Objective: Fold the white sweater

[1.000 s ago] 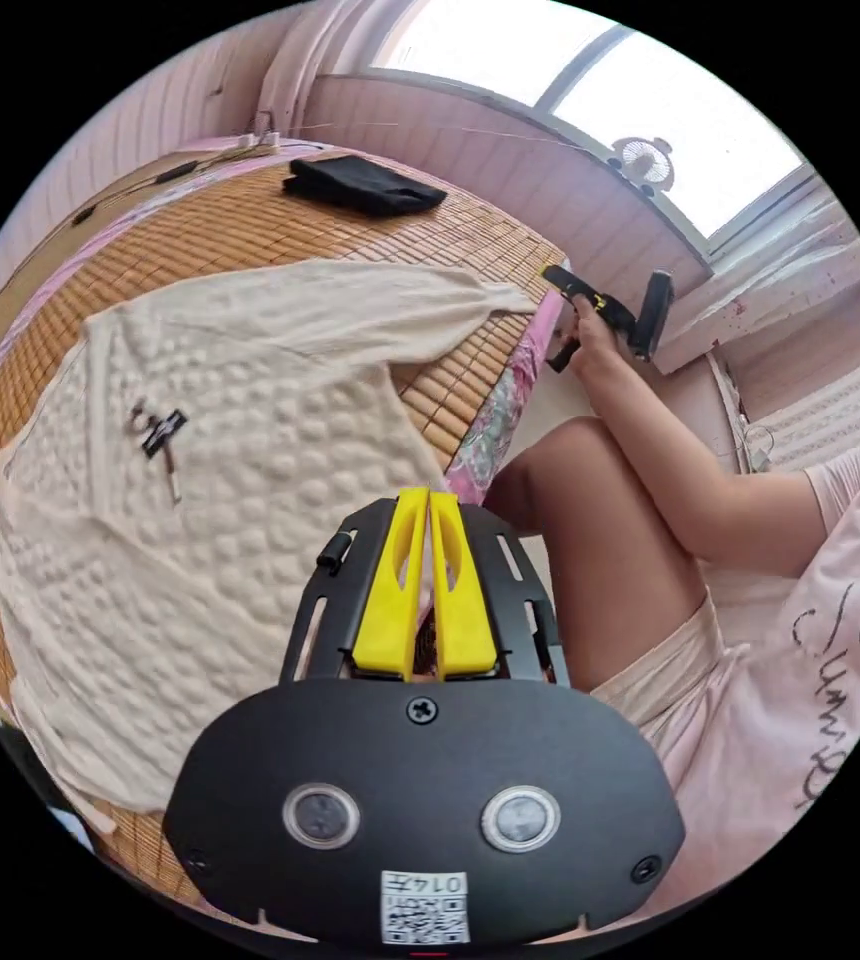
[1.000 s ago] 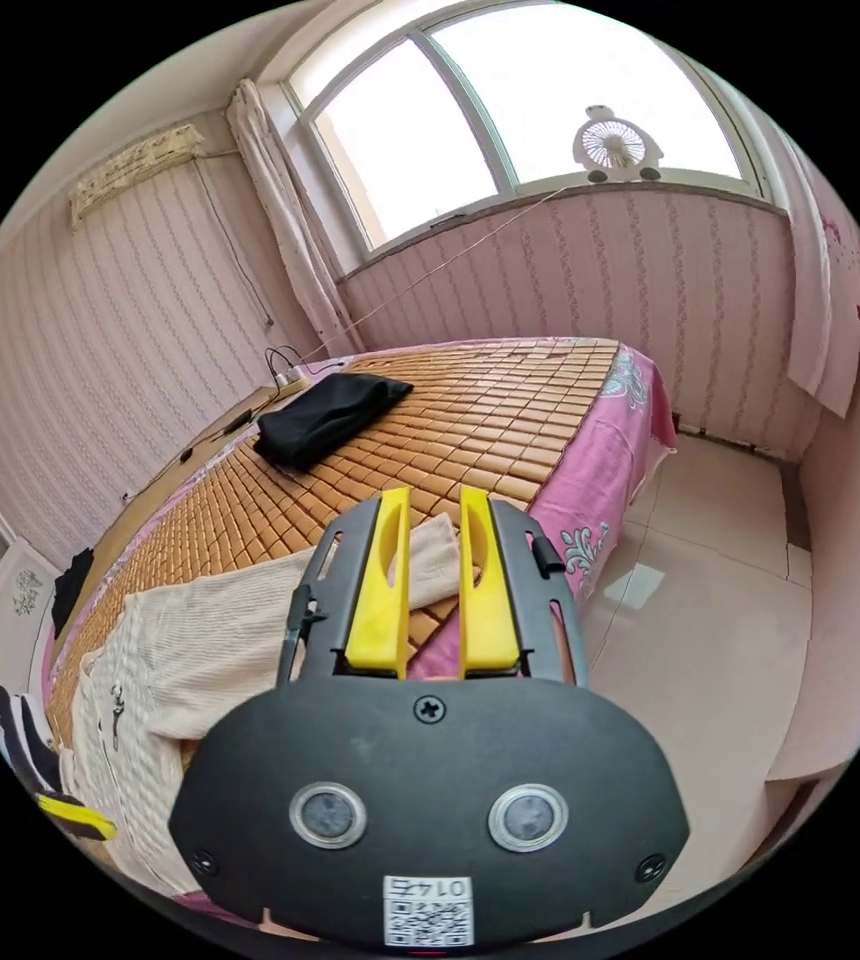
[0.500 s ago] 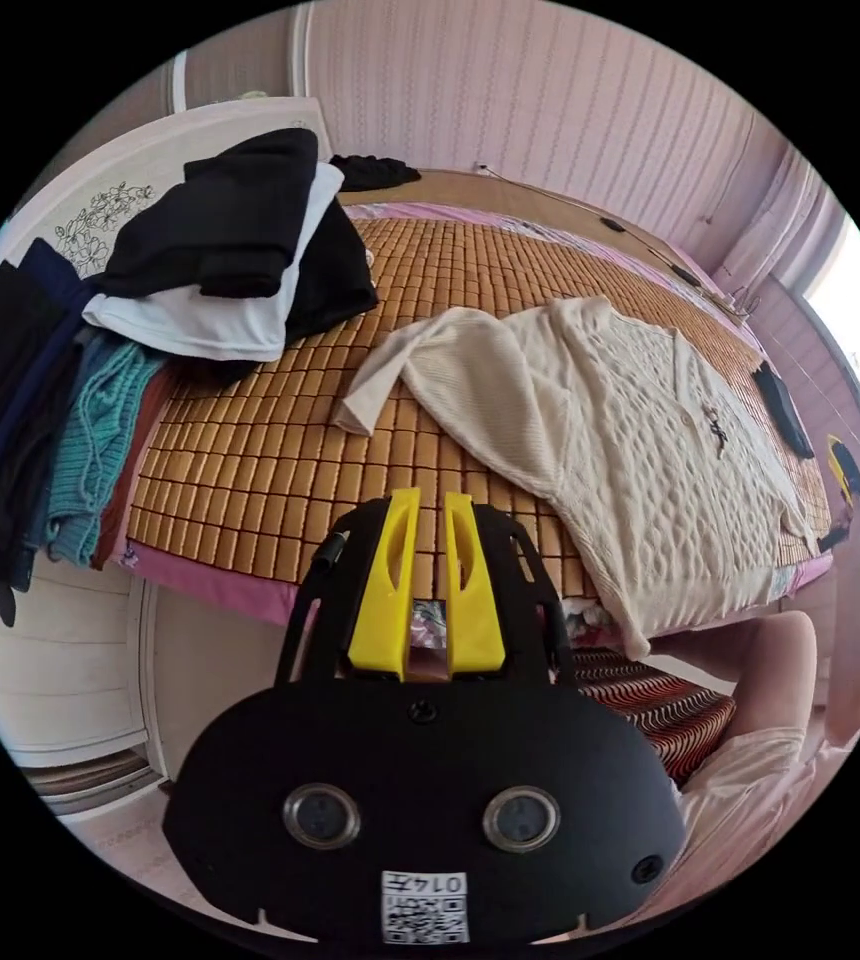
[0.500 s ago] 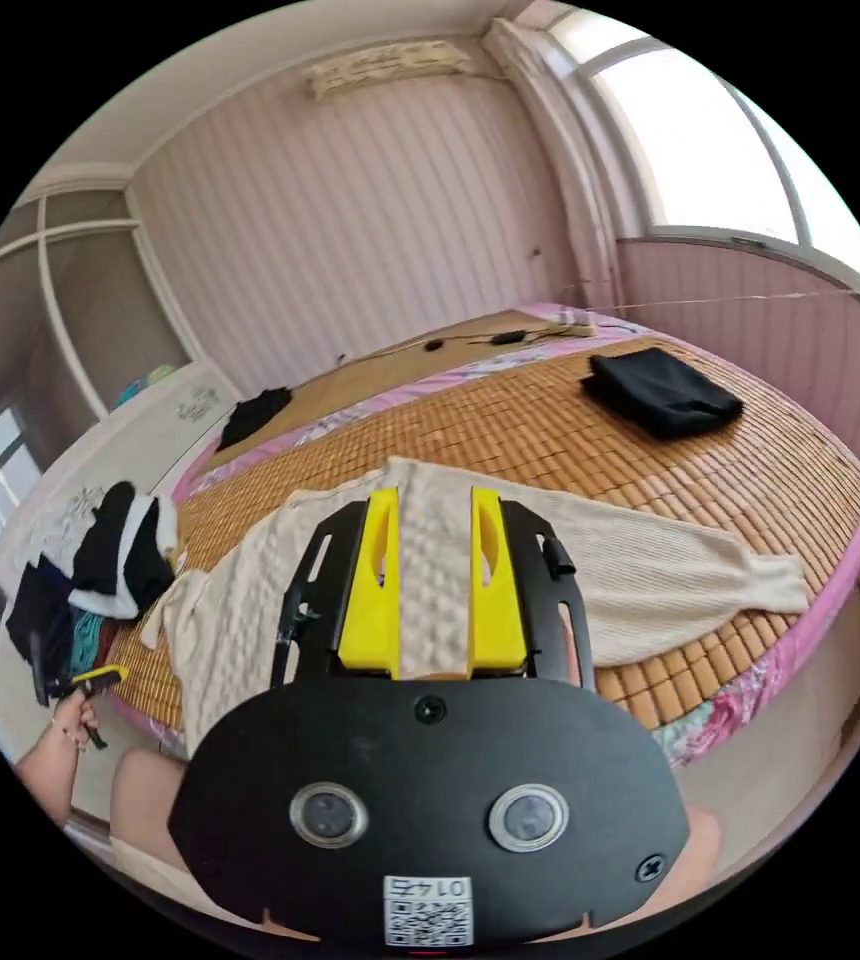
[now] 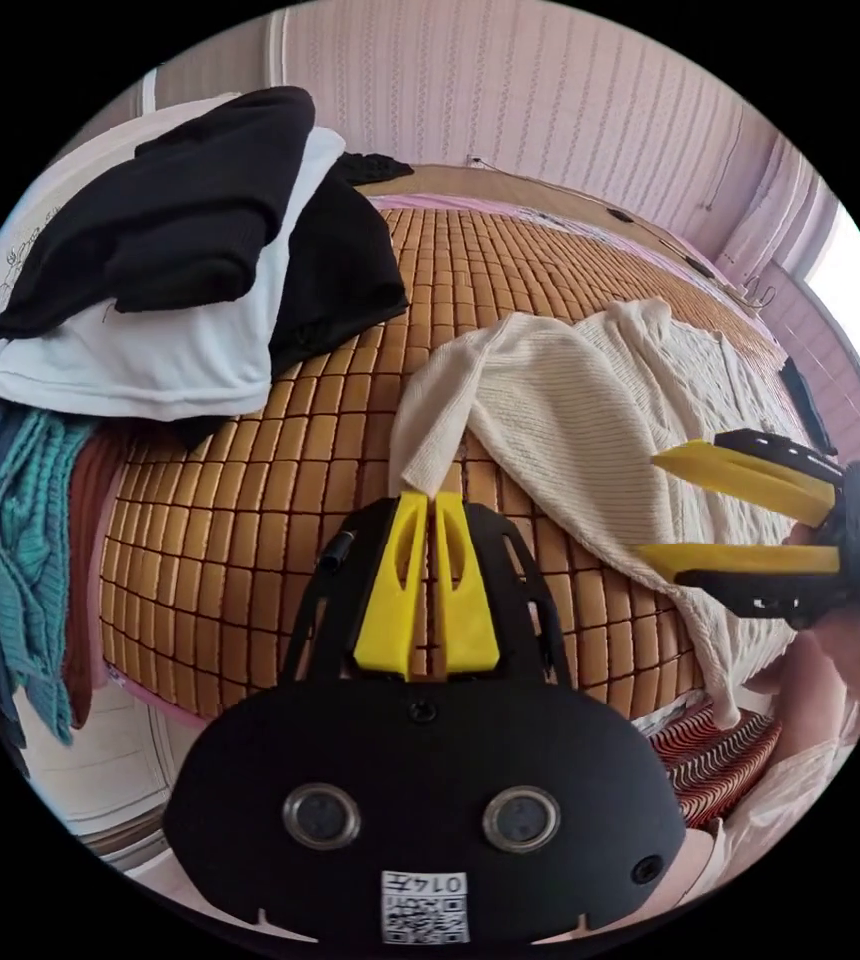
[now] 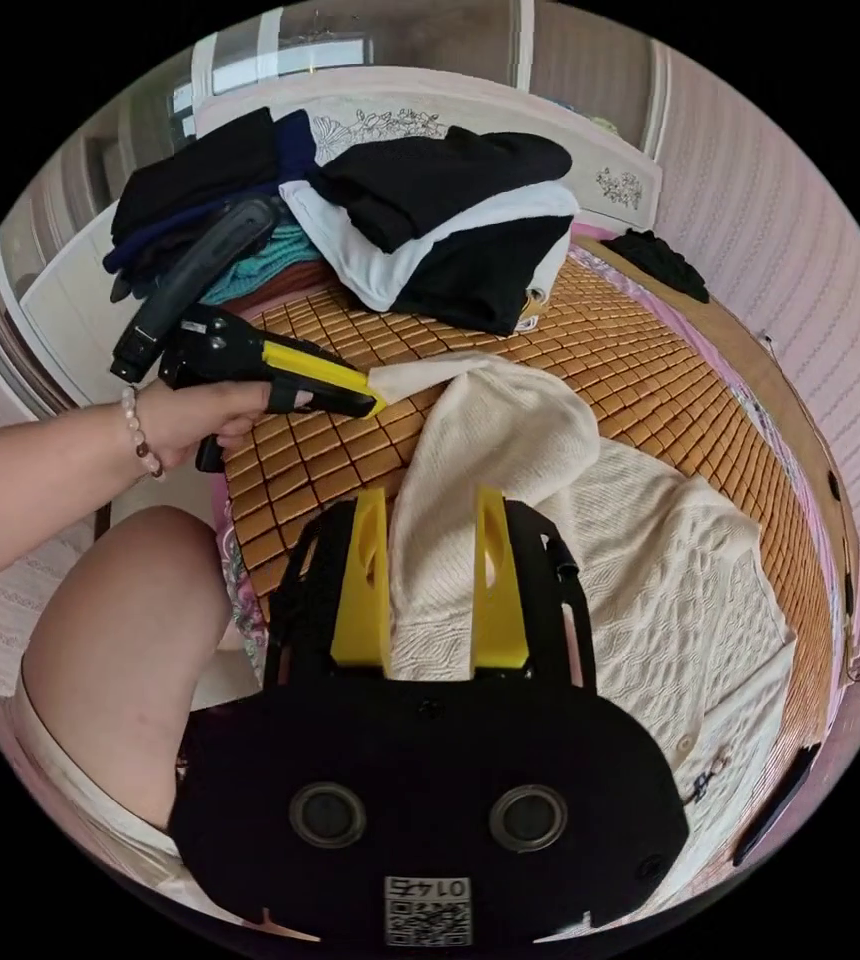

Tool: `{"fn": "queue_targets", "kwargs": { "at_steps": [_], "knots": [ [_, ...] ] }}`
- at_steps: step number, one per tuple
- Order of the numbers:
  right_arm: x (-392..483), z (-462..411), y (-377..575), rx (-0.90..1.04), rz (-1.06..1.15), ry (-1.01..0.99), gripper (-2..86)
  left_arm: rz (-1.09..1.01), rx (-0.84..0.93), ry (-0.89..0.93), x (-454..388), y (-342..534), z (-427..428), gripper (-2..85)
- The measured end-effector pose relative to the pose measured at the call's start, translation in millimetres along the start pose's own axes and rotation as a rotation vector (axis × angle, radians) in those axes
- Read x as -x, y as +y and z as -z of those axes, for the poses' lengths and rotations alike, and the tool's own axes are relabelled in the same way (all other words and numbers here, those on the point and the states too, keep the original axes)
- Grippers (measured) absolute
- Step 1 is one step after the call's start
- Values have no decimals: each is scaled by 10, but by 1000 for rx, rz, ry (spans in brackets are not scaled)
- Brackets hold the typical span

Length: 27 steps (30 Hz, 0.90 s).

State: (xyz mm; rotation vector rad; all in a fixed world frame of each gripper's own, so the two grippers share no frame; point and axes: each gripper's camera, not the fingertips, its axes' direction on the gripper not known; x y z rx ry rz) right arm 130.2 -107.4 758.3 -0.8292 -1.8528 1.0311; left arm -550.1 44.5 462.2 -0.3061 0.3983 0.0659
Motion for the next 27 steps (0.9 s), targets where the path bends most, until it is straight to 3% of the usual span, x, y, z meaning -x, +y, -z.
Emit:
{"fn": "queue_targets", "kwargs": {
  "at_steps": [2,5,11,15,19,24,27],
  "knots": [
    [58,-284,-137,84,38,15,62,21,-19,46,160,26,328,-2],
    [70,-391,-300,64,59,-64,20,29,-55,172,450,125,1108,-8],
    [124,-368,-733,-125,120,-346,0,81,-187,195,1394,12,2716,-10],
    [278,-704,-1072,-62,127,-327,7,289,-42,77,2077,-54,2811,-10],
    [440,-948,-1230,-22,106,-236,36,306,58,-10,2167,63,2943,-8],
    [781,-1498,-1402,148,185,-226,75,371,19,102,2324,211,3307,22],
    [909,-1591,-1534,139,196,-182,73,407,-5,112,2424,152,3429,56]
  ]
}}
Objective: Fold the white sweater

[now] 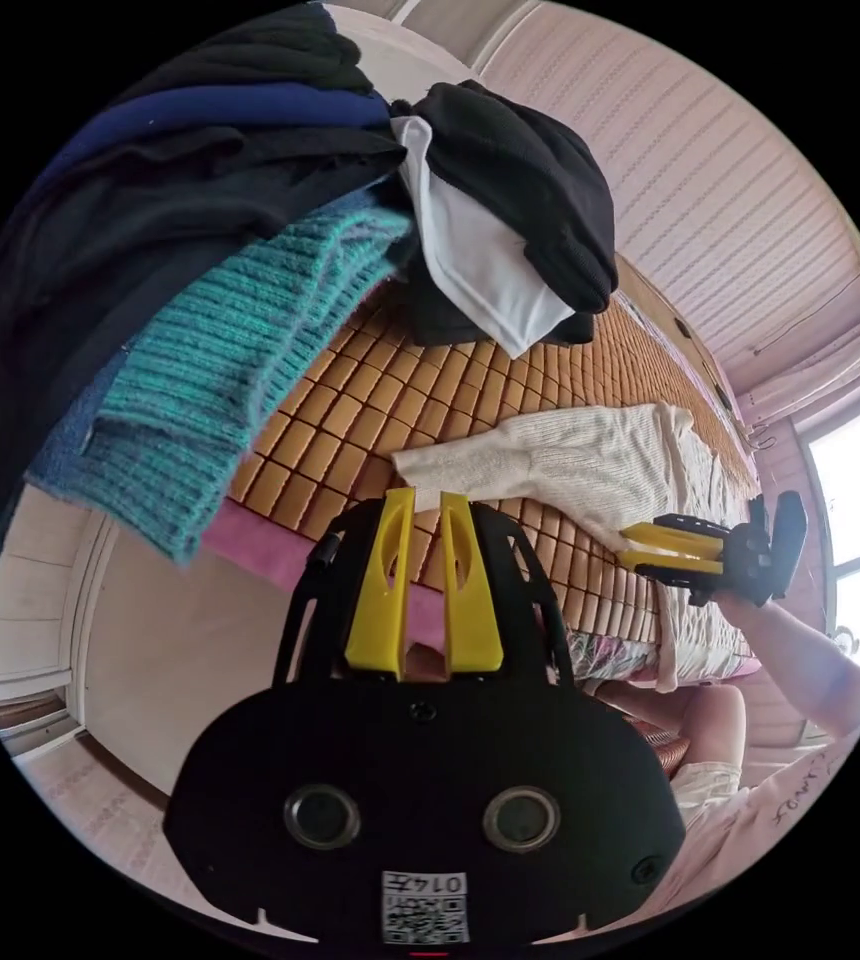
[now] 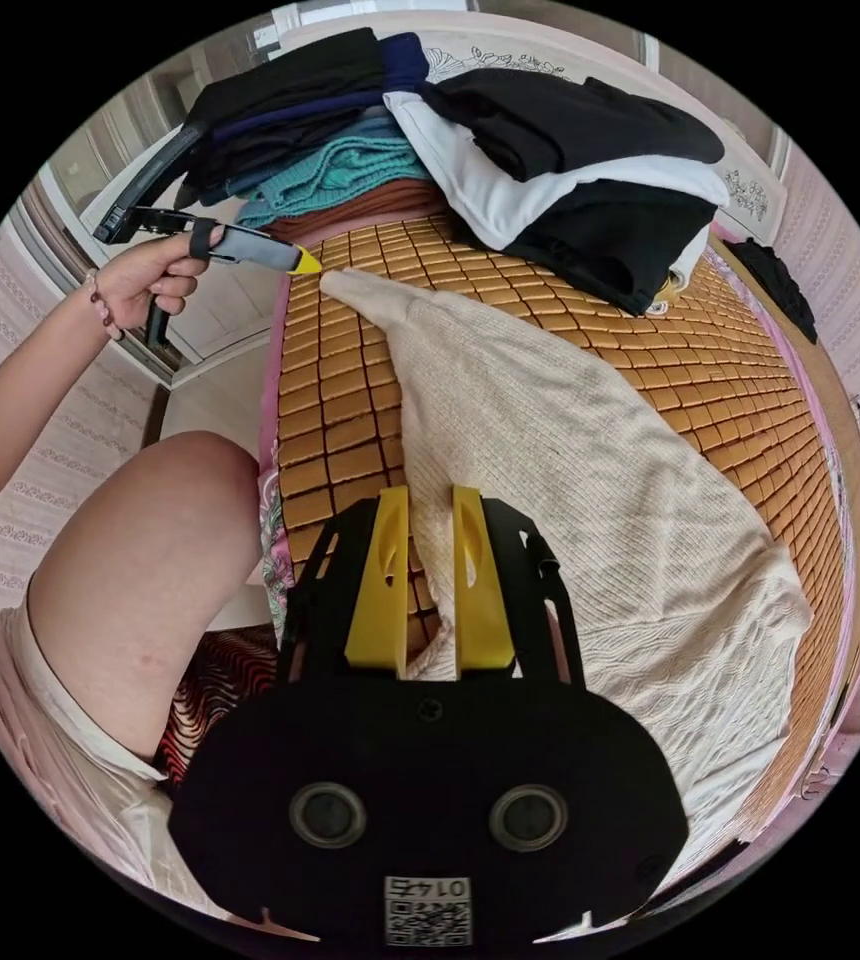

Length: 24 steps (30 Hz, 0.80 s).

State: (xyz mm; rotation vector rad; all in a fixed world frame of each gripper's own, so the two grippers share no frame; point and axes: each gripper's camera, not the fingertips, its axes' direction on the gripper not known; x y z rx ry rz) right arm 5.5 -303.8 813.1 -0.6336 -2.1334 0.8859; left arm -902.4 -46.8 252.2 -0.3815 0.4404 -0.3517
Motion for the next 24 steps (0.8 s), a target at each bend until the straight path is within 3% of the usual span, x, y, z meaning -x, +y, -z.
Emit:
{"fn": "queue_targets", "kwargs": {
  "at_steps": [4,9,14,18,24],
  "knots": [
    [-8,-61,-273,54,12,-44,74,117,-70,161,132,-40,114,65],
    [-13,36,-839,-42,47,-58,102,377,-352,238,172,330,540,63],
    [219,-125,-1500,-16,213,-10,109,345,-406,260,346,303,822,64],
    [502,-356,-2009,26,366,106,110,286,-434,172,613,198,1099,65],
    [724,-721,-2475,86,434,75,95,315,-441,219,989,311,1200,67]
  ]
}}
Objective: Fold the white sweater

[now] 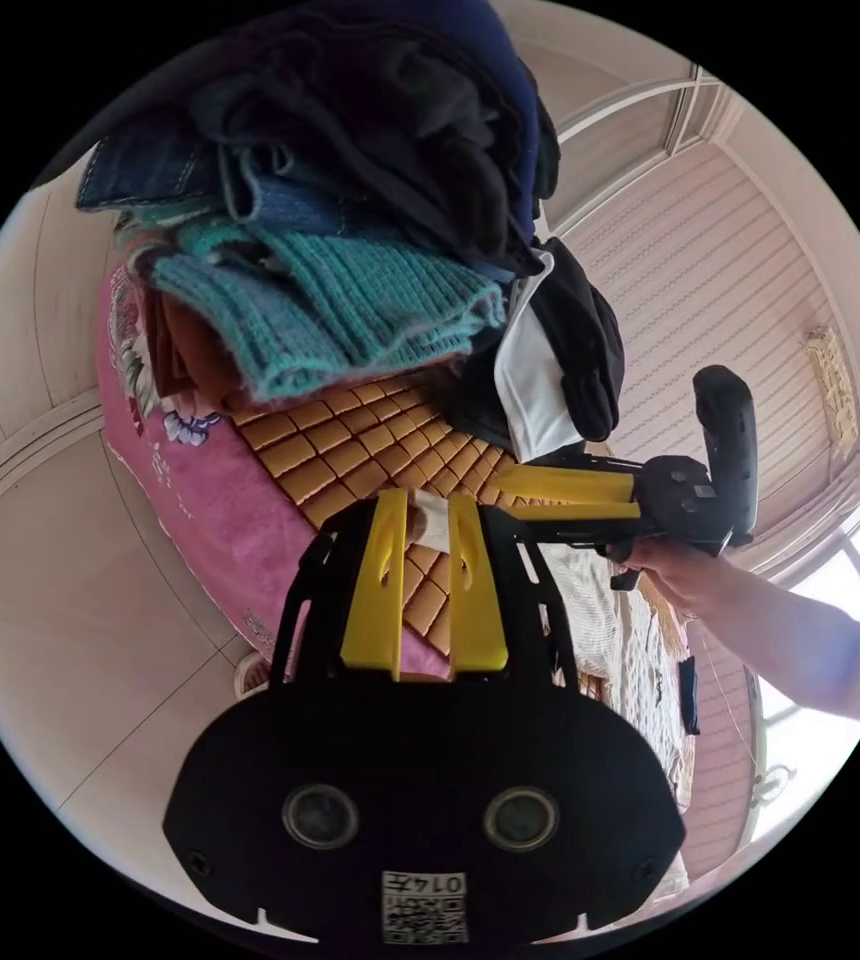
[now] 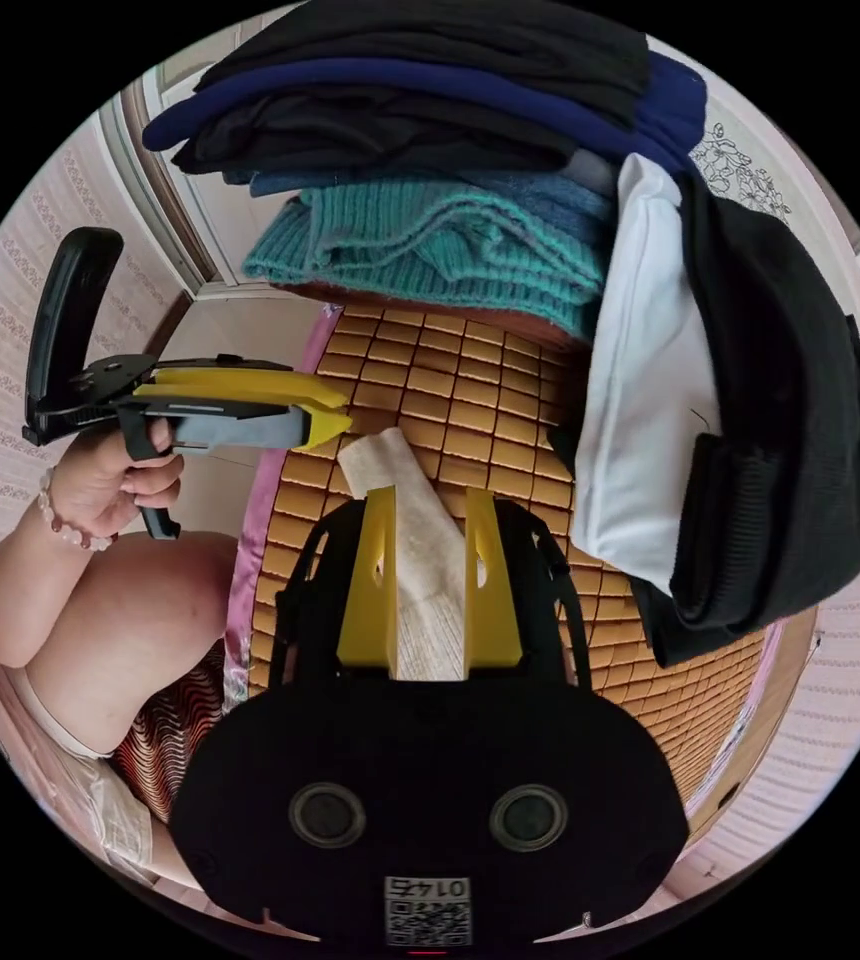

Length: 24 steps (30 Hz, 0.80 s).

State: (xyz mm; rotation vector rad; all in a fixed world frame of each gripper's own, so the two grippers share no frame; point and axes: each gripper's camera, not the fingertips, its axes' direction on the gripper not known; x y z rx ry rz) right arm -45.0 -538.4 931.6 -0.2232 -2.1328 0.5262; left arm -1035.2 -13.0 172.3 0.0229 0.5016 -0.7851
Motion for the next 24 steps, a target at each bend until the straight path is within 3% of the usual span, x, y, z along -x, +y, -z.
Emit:
{"fn": "queue_targets", "kwargs": {
  "at_steps": [6,15,24],
  "knots": [
    [-11,-80,-82,50,11,-82,9,-6,32,33,177,0,-26,74],
    [-139,349,182,-52,-12,-144,-3,-96,98,5,150,145,-265,113],
    [-204,990,818,-219,56,-298,-3,-193,61,136,159,463,-561,156]
  ]
}}
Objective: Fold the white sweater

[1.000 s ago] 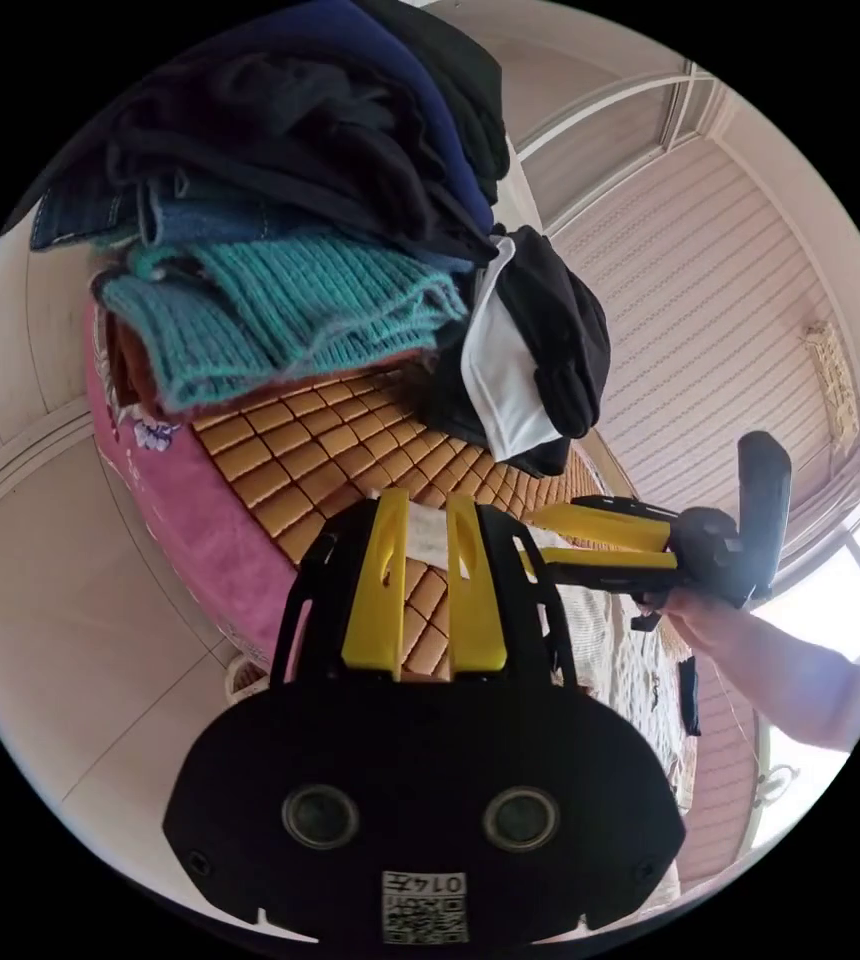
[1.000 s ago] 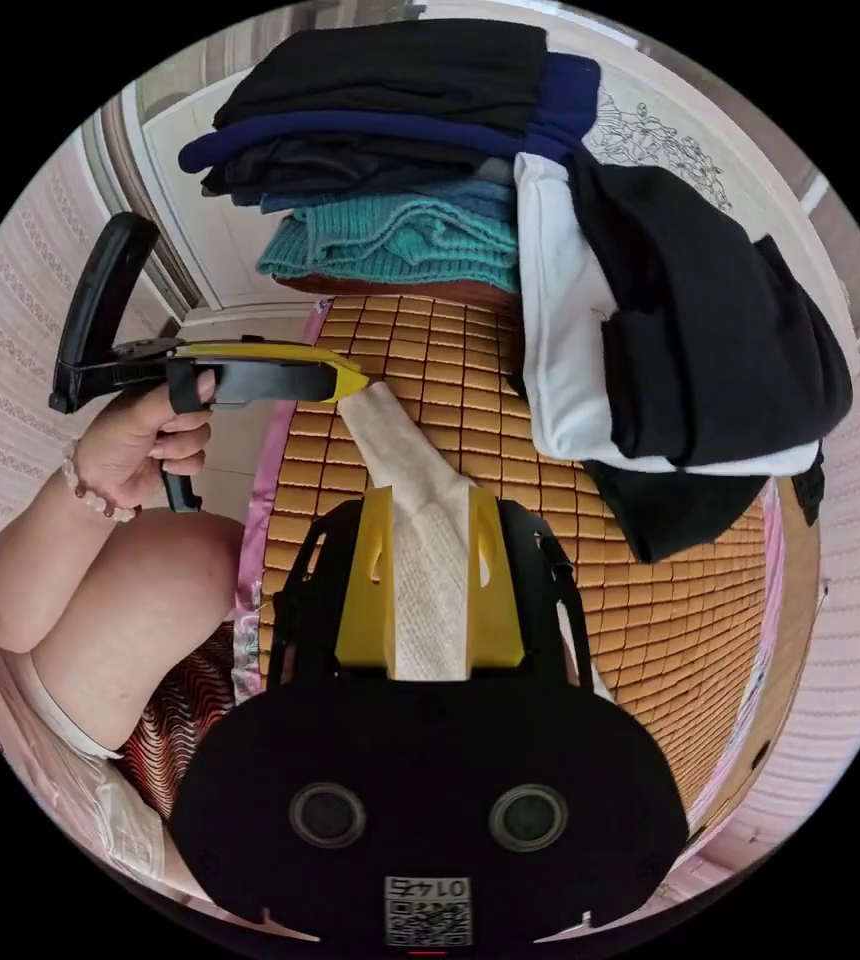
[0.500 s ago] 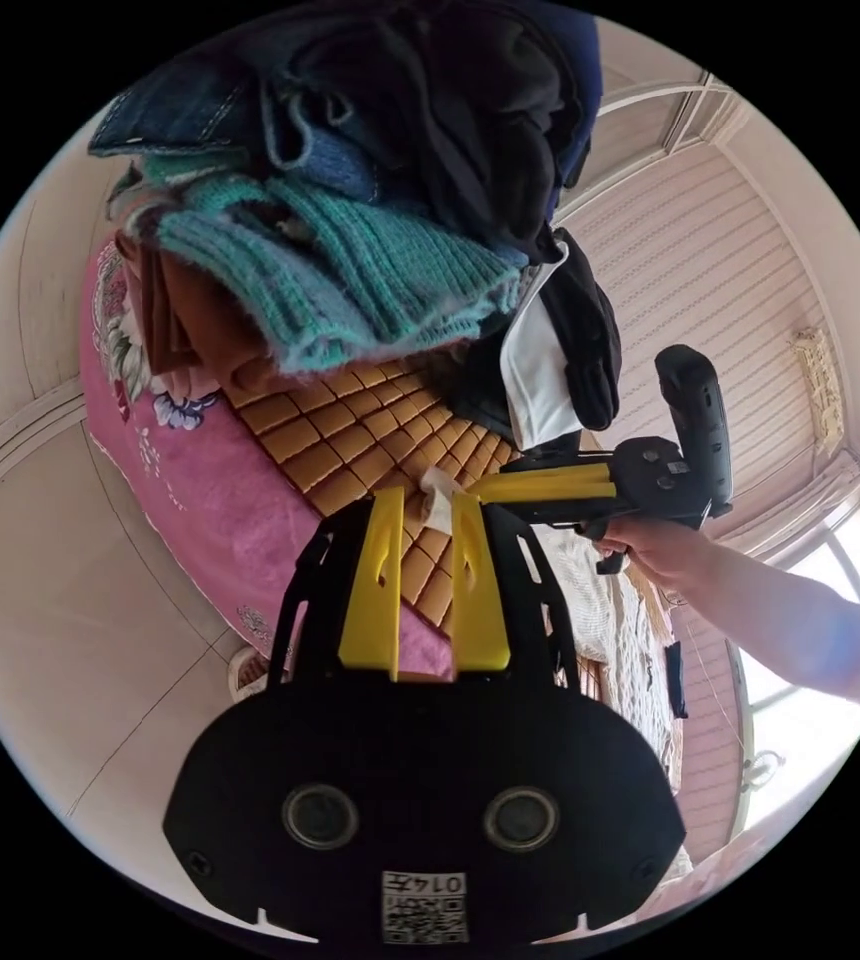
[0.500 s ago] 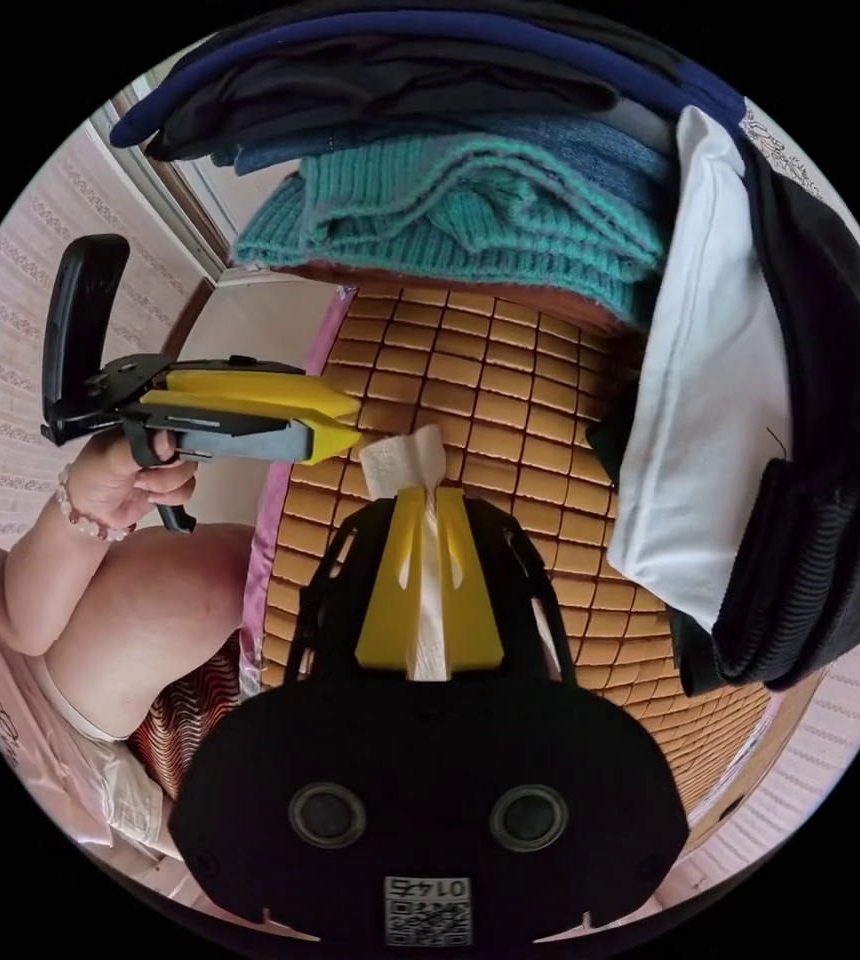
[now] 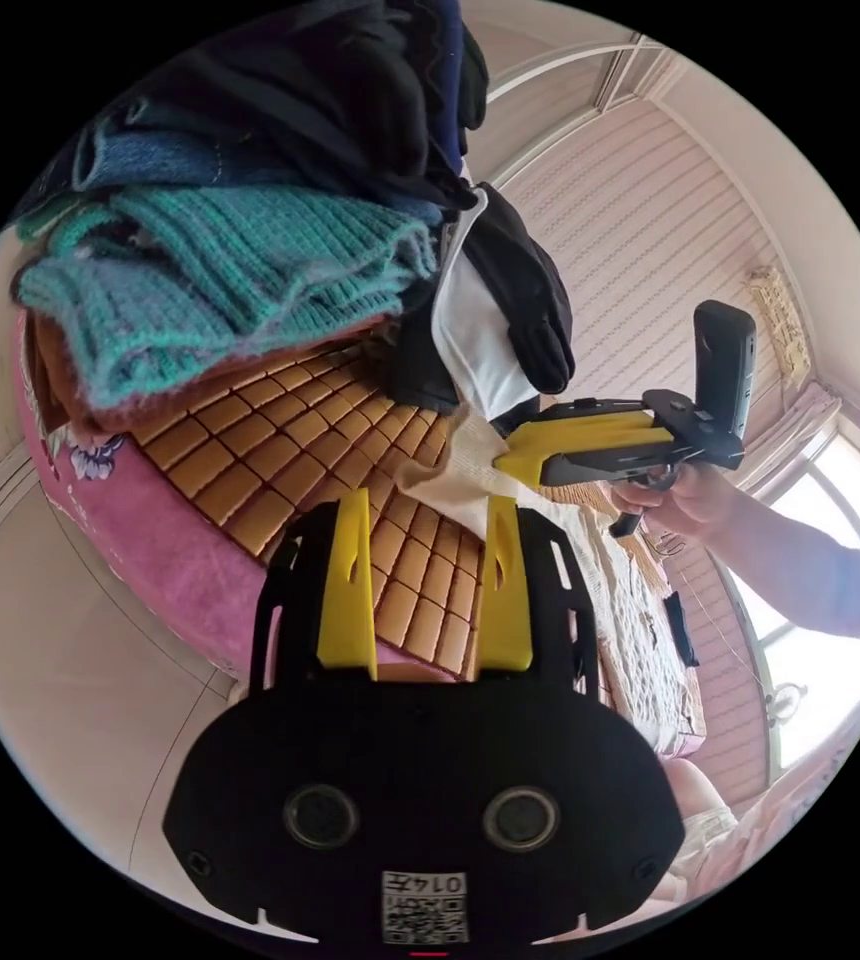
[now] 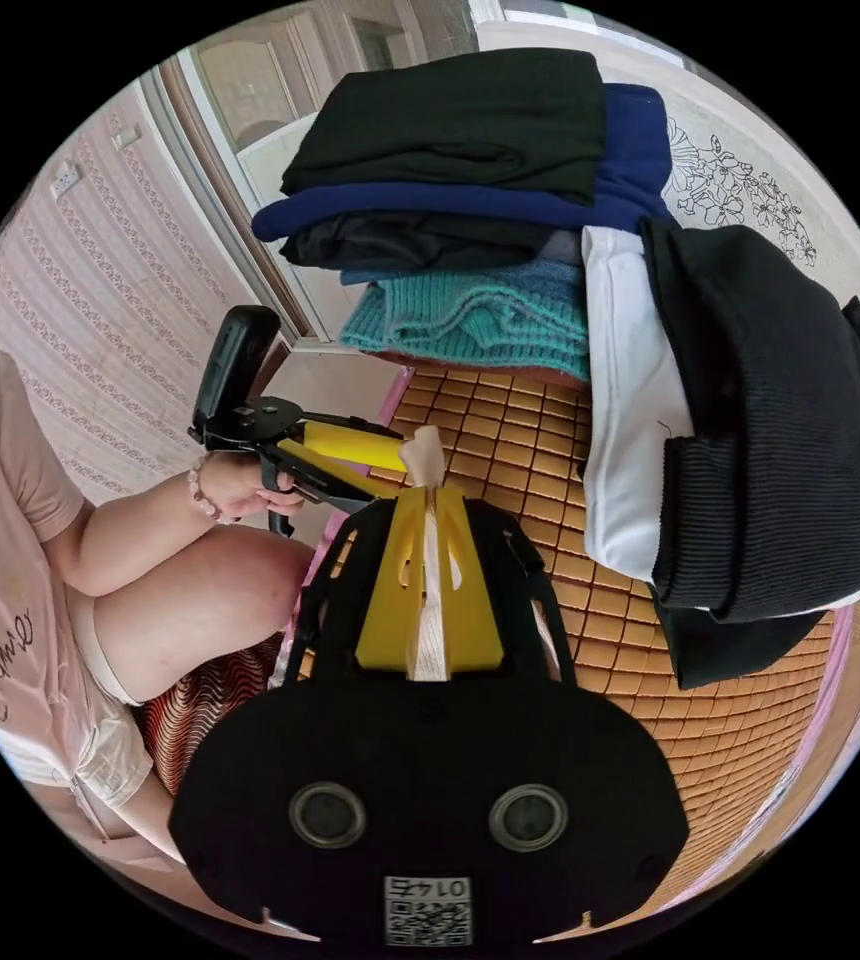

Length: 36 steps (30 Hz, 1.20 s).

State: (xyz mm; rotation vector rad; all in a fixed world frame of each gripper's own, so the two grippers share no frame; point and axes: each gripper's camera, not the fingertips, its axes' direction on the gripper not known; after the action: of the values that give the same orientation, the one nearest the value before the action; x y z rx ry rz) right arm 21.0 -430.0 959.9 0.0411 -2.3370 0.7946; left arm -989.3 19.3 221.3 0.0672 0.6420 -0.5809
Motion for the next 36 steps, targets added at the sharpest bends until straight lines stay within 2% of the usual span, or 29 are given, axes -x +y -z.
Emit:
{"fn": "queue_targets", "kwargs": {
  "at_steps": [4,7,13,17,19,22,25,28,30,32,35,36],
  "knots": [
    [74,321,231,-31,-3,-22,-3,-86,-10,93,-71,177,-104,103],
    [134,619,467,-80,-36,-37,-3,-179,-63,127,-197,362,-130,5],
    [347,1216,1036,-160,-108,14,0,-283,-89,134,-483,721,-361,-9],
    [572,1795,1543,-244,-207,143,2,-371,-118,170,-909,957,-561,-10],
    [689,2096,1836,-285,-261,199,3,-382,-121,202,-1124,1066,-714,-10],
    [995,2666,2495,-385,-335,338,4,-370,-94,357,-1603,1266,-1124,-10],
    [1341,3308,3281,-466,-455,481,6,-496,-45,453,-2336,1558,-1638,-9],
    [1865,3978,4158,-565,-585,638,10,-542,-32,645,-3047,1984,-2082,-2],
    [2301,4298,4977,-583,-773,791,16,-611,66,749,-3529,2492,-2442,21],
    [2531,4332,5663,-523,-980,844,22,-682,174,784,-3706,2946,-2714,41],
    [2840,4095,6687,-353,-1326,837,43,-731,353,709,-3614,3671,-3209,49],
    [2950,3991,7001,-337,-1424,780,63,-749,428,660,-3505,3917,-3415,50]
  ]
}}
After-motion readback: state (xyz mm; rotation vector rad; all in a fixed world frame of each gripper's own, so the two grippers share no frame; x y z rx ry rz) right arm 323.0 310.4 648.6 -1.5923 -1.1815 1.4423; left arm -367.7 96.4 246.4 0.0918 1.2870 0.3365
